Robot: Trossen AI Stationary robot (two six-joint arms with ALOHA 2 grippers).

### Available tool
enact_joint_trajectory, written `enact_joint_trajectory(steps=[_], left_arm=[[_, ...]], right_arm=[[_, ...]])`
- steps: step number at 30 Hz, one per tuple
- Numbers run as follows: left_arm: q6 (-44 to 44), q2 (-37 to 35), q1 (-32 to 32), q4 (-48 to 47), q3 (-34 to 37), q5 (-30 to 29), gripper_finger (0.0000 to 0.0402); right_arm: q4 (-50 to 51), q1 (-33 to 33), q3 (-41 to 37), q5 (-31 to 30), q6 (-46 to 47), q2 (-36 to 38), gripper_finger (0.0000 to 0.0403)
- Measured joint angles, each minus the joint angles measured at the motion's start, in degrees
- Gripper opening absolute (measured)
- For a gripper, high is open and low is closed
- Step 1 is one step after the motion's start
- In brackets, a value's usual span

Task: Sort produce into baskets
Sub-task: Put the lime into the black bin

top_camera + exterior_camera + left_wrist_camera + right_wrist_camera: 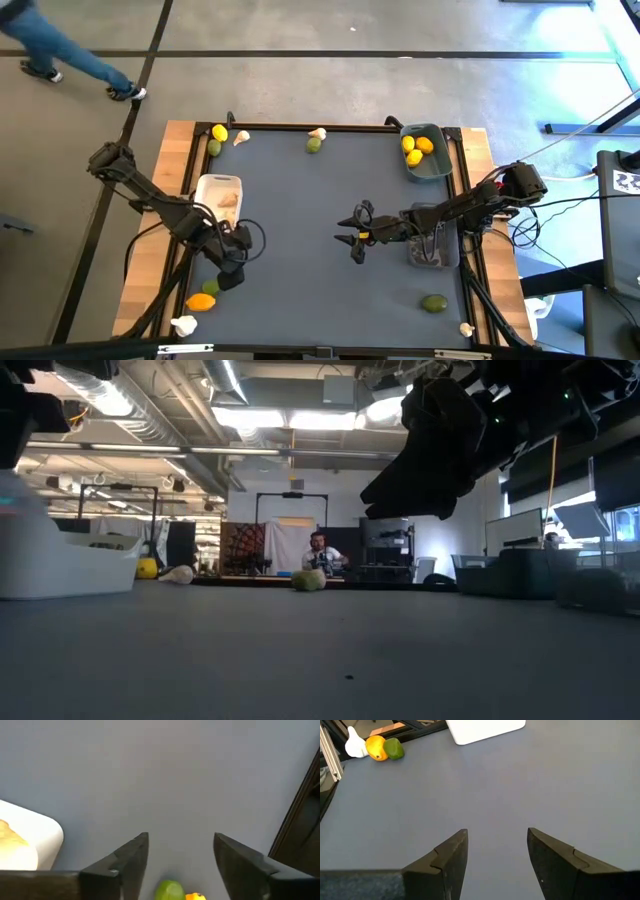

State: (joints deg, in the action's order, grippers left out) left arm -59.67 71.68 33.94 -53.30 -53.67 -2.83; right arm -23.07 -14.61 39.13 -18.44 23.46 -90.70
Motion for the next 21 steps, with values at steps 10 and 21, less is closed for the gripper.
enact_joint_trajectory(steps=[10, 21], left_arm=[[-3.7, 5.1, 3.6, -0.7, 0.0, 8.2, 0.0283], [-12.4, 9.9, 10.9, -1.7, 0.0, 8.8, 0.0283]], right_arm=[[1.7, 0.0, 0.0, -0.5, 0.0, 0.0, 0.0202], [2.3, 0.0, 0.0, -0.5, 0.0, 0.0, 0.0202]])
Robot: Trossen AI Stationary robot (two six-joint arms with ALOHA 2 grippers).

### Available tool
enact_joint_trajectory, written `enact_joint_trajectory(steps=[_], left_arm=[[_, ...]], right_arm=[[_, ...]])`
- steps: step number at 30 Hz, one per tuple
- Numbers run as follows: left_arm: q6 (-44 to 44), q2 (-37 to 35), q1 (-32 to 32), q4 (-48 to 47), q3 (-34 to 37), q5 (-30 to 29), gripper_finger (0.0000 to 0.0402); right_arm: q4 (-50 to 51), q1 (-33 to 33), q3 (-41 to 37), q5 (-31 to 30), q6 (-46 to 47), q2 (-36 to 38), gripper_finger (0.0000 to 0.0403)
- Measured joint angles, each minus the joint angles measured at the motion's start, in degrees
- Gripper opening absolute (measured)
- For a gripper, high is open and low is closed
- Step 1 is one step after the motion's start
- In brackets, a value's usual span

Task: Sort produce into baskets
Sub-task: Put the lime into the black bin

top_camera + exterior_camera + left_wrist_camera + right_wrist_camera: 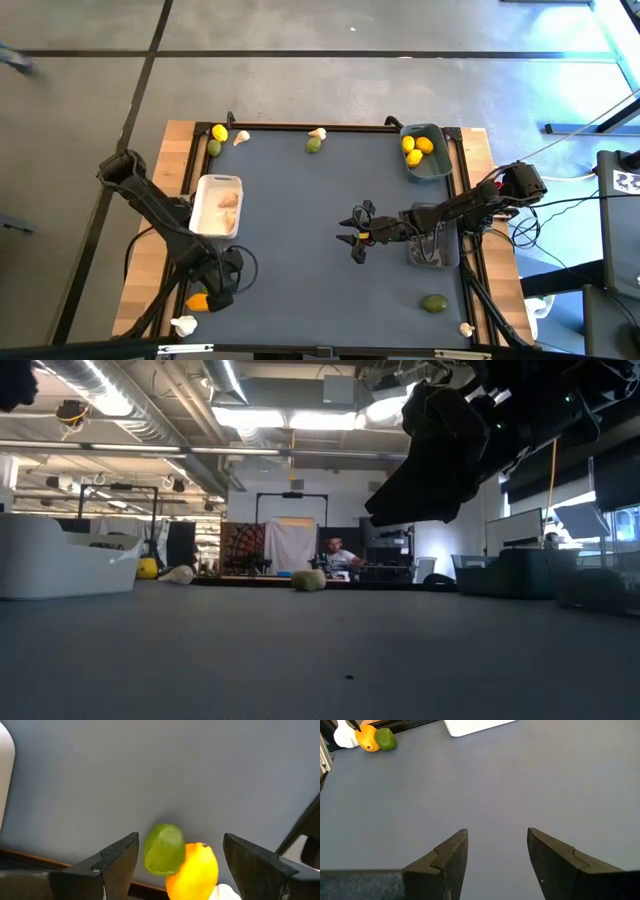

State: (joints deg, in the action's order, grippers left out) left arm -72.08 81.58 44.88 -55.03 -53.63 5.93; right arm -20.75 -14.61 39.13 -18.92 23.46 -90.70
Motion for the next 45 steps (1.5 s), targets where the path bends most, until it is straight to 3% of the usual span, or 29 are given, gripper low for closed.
enact_joint_trajectory(steps=[20, 33, 38, 45], left_arm=[[4.4, 11.2, 5.5, -0.3, 0.0, 1.8, 0.0279], [11.5, 12.8, 4.0, -0.5, 0.0, 2.4, 0.0143], [12.2, 11.3, 2.2, -0.5, 0.0, 1.4, 0.0137], [12.3, 5.1, 0.1, -0.3, 0.0, -6.4, 0.014]], right_arm=[[0.0, 0.0, 0.0, 0.0, 0.0, 0.0, 0.0202], [0.0, 0.0, 0.0, 0.0, 0.0, 0.0, 0.0202], [-0.1, 0.0, 0.0, 0.0, 0.0, 0.0, 0.0202], [-1.5, 0.0, 0.0, 0.0, -0.2, 0.1, 0.0202]])
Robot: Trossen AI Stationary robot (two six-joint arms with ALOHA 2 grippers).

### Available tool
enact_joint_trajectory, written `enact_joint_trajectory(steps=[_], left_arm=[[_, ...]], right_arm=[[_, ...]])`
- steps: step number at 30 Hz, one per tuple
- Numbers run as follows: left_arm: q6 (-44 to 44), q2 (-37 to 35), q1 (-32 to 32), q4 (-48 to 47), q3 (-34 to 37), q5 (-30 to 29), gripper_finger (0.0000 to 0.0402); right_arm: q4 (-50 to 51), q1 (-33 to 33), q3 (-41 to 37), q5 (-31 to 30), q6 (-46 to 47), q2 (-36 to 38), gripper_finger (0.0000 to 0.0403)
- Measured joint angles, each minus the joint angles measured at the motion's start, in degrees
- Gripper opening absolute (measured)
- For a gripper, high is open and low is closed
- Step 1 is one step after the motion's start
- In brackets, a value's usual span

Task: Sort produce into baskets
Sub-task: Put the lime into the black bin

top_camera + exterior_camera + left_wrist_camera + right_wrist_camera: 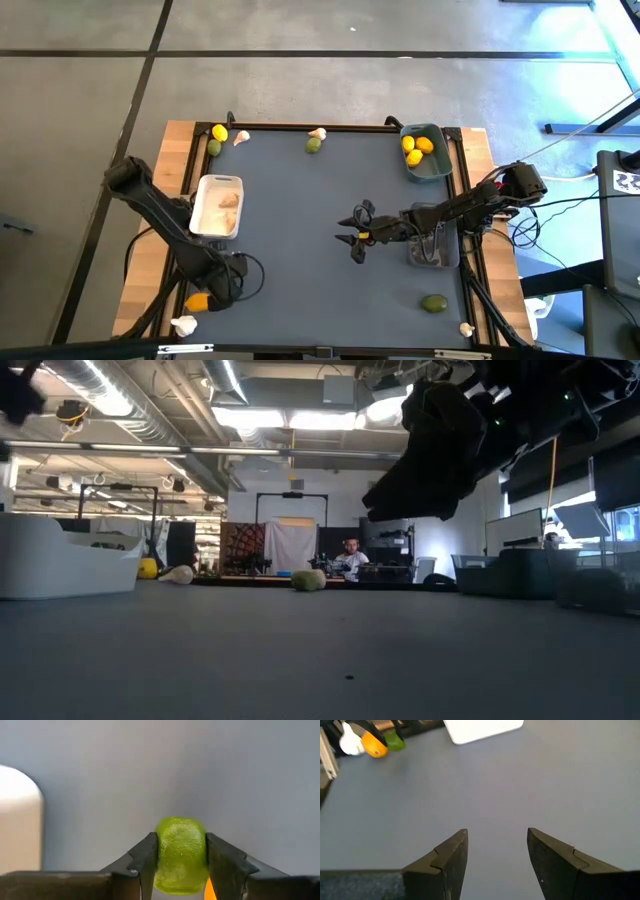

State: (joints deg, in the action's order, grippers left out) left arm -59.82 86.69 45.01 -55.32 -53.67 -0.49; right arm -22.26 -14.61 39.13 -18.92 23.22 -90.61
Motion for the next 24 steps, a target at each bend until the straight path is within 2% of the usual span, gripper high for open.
enact_joint_trajectory(steps=[7, 14, 19, 24], left_arm=[[3.4, -8.2, -3.3, 3.1, -0.1, -15.2, 0.0146], [14.7, -13.5, -7.5, 12.9, -0.1, -29.0, 0.0148], [26.7, -13.9, -10.9, 25.0, -0.1, -32.5, 0.0149], [37.6, -12.7, -14.5, 37.3, -0.1, -33.2, 0.0149]], right_arm=[[-6.5, 0.0, 0.0, 0.6, -1.3, 0.0, 0.0202], [-10.7, 0.0, 0.8, 2.1, -5.7, 0.0, 0.0202], [-10.9, 0.0, 3.1, 2.2, -7.9, 0.0, 0.0202], [-10.9, 0.0, 5.1, 3.5, -10.6, 0.0, 0.0202]])
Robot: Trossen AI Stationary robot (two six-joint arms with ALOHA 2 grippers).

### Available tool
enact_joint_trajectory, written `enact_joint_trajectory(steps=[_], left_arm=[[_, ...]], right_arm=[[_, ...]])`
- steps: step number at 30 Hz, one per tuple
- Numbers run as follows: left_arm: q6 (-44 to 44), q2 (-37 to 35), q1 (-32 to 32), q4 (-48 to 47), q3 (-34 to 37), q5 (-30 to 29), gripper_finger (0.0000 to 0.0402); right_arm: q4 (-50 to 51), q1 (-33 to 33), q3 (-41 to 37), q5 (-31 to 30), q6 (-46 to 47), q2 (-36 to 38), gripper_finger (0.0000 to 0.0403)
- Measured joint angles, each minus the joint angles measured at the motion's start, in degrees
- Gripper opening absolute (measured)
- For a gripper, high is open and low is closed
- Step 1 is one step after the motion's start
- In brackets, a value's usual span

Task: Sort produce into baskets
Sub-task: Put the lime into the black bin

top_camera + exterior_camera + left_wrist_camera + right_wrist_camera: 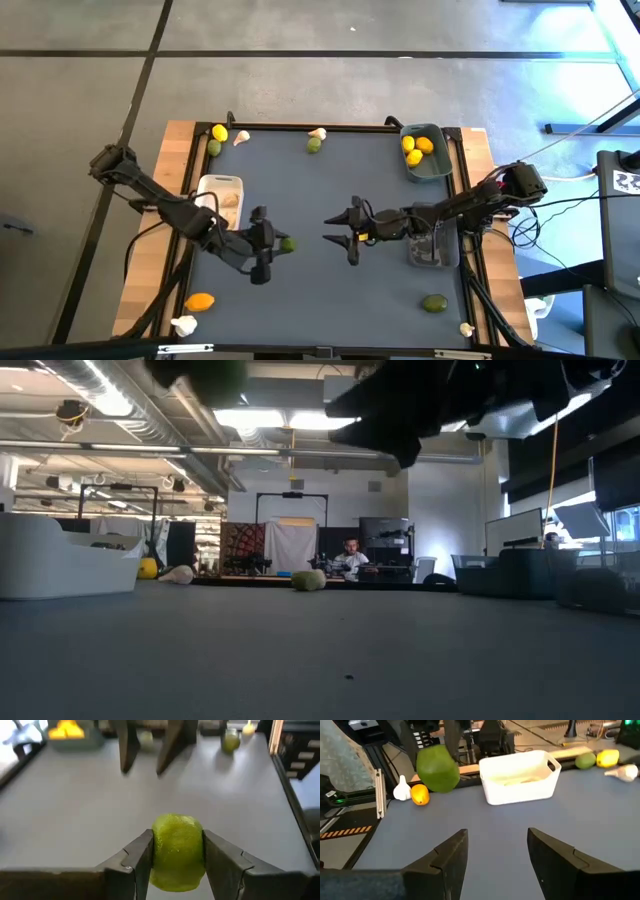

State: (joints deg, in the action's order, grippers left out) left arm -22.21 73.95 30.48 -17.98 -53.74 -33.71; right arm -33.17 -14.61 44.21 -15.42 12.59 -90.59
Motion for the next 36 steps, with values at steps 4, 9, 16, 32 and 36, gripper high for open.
enact_joint_trajectory(steps=[4, 9, 16, 32, 36], left_arm=[[5.4, 0.9, -2.7, 9.2, 0.0, -0.1, 0.0149], [9.6, 2.3, -5.4, 17.3, 0.0, -0.1, 0.015], [12.2, 6.2, -7.9, 24.7, 0.0, 0.0, 0.015], [13.8, 10.2, -9.1, 32.3, 0.0, 0.0, 0.015], [14.5, 10.2, -9.1, 32.0, 0.0, -0.2, 0.0151]], right_arm=[[0.0, -0.1, 0.8, 1.0, -2.5, 0.0, 0.0202], [-0.4, -0.1, 1.7, 3.1, -4.0, 0.0, 0.0202], [-3.7, -0.1, 2.4, 3.1, -5.4, 0.0, 0.0202], [-5.9, 0.0, 2.4, 4.8, -6.1, 0.0, 0.0137], [-5.8, 0.0, 2.4, 4.8, -7.0, 0.0, 0.0105]])
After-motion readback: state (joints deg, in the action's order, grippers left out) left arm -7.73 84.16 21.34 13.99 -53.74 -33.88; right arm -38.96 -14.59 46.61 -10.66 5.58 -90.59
